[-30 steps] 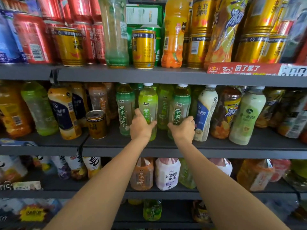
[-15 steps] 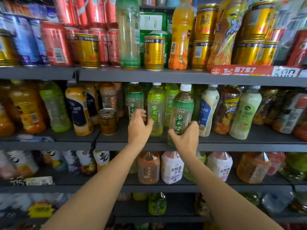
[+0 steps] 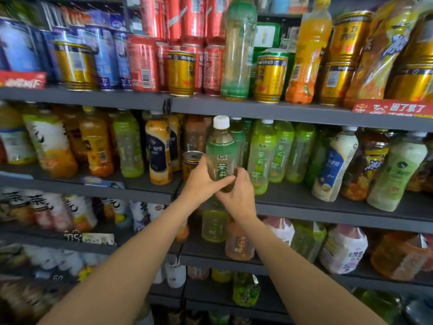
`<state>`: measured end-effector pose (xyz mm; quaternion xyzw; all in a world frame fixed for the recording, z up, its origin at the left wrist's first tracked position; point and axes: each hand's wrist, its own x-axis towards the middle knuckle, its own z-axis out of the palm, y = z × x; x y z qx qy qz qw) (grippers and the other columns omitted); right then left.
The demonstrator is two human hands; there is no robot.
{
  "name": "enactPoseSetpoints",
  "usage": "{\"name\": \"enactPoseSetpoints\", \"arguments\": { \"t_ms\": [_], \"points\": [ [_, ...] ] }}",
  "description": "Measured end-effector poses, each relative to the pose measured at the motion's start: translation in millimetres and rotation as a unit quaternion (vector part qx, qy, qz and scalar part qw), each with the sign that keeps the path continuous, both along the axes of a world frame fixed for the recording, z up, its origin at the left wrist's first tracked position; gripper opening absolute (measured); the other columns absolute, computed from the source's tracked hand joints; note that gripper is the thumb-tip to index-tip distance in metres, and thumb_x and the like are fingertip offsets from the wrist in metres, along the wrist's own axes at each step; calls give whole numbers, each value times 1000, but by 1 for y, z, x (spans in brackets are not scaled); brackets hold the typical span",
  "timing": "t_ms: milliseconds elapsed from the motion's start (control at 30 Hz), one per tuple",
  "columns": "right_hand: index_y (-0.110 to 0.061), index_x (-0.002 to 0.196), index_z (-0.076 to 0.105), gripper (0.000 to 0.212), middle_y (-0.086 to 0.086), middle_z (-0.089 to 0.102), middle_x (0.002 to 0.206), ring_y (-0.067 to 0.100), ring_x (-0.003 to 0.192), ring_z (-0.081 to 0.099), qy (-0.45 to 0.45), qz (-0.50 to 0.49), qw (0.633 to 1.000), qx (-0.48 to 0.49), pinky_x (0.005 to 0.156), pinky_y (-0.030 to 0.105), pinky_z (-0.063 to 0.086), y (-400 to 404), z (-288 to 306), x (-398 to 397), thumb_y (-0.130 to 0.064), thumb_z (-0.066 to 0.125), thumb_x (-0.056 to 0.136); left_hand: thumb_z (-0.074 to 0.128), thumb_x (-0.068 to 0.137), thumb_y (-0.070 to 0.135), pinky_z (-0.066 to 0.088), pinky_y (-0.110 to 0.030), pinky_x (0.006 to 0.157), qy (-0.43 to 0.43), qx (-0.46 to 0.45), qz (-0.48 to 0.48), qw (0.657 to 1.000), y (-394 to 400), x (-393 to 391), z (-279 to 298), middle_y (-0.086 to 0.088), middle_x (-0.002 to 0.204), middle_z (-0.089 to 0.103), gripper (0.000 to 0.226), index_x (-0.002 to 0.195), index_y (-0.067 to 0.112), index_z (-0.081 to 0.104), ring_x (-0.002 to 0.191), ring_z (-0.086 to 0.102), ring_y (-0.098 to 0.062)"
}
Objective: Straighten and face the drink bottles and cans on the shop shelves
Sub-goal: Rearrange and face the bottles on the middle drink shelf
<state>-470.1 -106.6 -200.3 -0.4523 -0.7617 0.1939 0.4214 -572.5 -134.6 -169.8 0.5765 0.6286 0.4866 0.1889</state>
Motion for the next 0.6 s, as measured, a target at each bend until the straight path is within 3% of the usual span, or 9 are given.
{"name": "enactPoseSetpoints", "arguments": {
  "t_ms": [100, 167, 300, 433, 600],
  "points": [
    [2, 131, 40, 65, 15, 46, 125, 29, 121, 44, -48, 48, 996, -49, 91, 29, 38, 12, 6, -11, -30, 67, 82, 75, 76, 32, 35, -21, 89, 13, -10, 48, 999, -1, -21, 3, 6, 122, 51, 71, 133, 15, 37, 118, 47, -10],
    [-1, 141, 31, 79, 16, 29, 142, 29, 137, 27, -75, 41, 994, -72, 108, 32, 28, 18, 11, -10, -39, 66, 83, 77, 73, 32, 37, -23, 90, 13, -4, 64, 998, 0, -35, 0, 1, 126, 55, 73, 132, 15, 38, 120, 50, -17],
    [-22, 146, 30, 77, 20, 2, 154, 37, 144, 6, -105, 38, 989, -94, 114, 39, 22, 27, 17, -17, -45, 66, 81, 78, 72, 31, 38, -25, 91, 8, -3, 78, 997, 6, -53, -4, -4, 129, 56, 73, 131, 14, 39, 122, 51, -22],
    [-28, 146, 29, 67, 19, 1, 155, 41, 142, 7, -128, 42, 985, -103, 112, 40, 25, 32, 18, -31, -40, 59, 87, 77, 72, 32, 40, -29, 95, 10, -4, 84, 996, 15, -59, -3, -5, 131, 55, 74, 132, 12, 38, 123, 50, -23],
    [-24, 148, 23, 65, 19, 16, 142, 41, 130, 30, -197, -22, 978, -56, 107, 40, 32, 33, 10, -34, -19, 51, 90, 78, 72, 32, 39, -26, 92, 26, -11, 49, 998, 20, -57, -1, -4, 130, 56, 74, 131, 14, 39, 123, 51, -22]
  ]
}}
